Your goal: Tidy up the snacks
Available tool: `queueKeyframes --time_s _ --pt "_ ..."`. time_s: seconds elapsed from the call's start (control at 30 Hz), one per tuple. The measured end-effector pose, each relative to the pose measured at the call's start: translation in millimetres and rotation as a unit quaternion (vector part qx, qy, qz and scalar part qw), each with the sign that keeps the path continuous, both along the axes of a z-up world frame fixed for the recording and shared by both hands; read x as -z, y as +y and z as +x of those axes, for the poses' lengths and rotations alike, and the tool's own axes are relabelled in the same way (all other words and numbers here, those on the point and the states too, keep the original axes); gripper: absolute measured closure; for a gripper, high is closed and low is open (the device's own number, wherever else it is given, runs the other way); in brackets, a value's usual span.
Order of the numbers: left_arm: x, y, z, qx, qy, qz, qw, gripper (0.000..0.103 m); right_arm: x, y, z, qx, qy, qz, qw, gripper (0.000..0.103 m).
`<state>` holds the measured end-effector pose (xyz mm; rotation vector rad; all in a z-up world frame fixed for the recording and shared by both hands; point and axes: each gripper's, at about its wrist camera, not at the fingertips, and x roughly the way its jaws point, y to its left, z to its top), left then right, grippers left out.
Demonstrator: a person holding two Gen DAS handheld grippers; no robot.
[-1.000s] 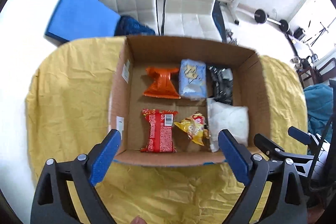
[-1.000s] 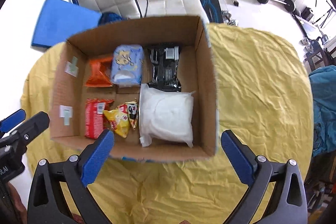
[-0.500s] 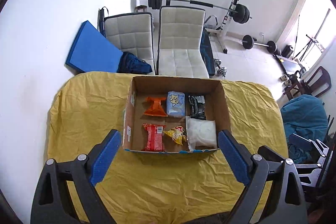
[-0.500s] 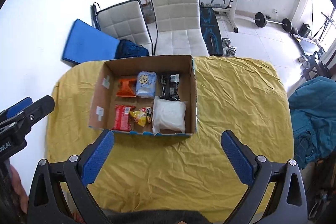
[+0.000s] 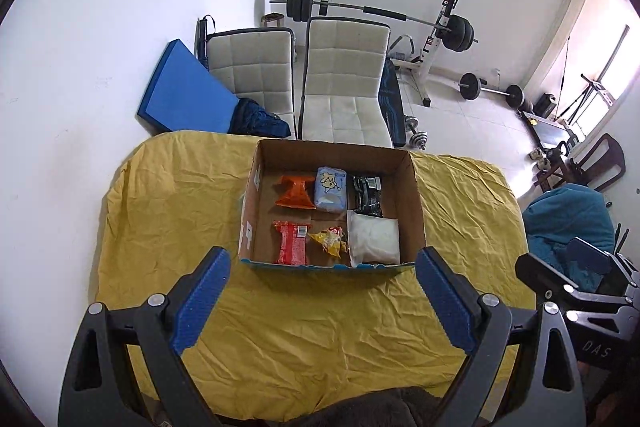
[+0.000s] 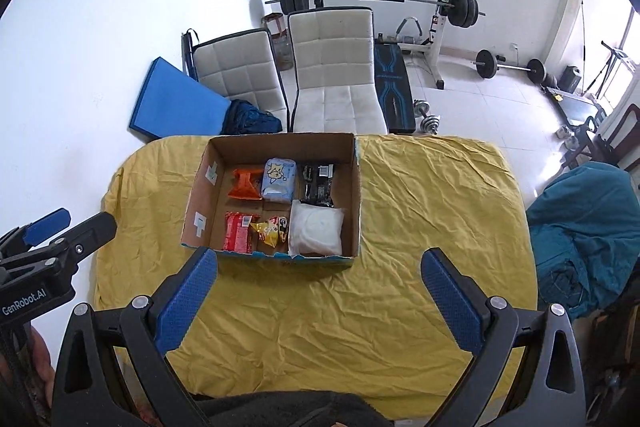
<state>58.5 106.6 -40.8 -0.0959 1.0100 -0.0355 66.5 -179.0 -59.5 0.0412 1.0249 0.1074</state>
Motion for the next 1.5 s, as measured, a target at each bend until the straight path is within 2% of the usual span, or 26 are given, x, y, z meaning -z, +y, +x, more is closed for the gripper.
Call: queueKeyframes --time_s 1.07,1.5 --pt "-5.1 1.0 -15.9 -0.006 -0.007 -0.001 1.0000 0.008 -13.1 -2.8 -13.9 0.024 -0.025 -0.021 0.999 0.000" --pt "-1.7 -4.5 -15.5 -0.002 -0.009 -0.001 1.0000 0.008 -13.2 -3.8 -17.6 0.053 -0.035 -0.041 0.997 0.000"
